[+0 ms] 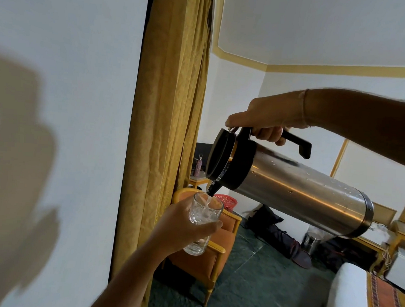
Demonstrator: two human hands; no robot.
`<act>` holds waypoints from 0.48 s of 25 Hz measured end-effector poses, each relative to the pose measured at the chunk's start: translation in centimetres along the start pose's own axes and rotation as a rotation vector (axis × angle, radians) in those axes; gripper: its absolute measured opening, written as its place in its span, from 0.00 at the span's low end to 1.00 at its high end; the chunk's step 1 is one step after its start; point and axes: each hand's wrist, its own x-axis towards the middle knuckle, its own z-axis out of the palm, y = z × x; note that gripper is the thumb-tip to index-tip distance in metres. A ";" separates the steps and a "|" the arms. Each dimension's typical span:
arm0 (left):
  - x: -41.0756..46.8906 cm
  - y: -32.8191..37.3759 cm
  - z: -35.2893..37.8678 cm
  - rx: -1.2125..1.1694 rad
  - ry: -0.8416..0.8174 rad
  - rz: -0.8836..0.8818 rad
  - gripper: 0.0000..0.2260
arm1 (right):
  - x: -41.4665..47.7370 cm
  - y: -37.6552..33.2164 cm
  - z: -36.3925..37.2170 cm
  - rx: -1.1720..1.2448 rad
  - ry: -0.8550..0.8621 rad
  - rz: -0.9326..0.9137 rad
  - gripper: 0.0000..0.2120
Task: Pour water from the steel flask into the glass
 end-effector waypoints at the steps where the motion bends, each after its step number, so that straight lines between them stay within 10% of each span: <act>1: 0.0 0.0 0.0 0.006 0.001 -0.004 0.25 | 0.0 0.0 0.1 0.002 -0.006 0.011 0.32; 12: -0.6 -0.5 0.3 -0.002 -0.008 -0.036 0.23 | 0.2 -0.4 1.3 -0.049 -0.053 0.046 0.31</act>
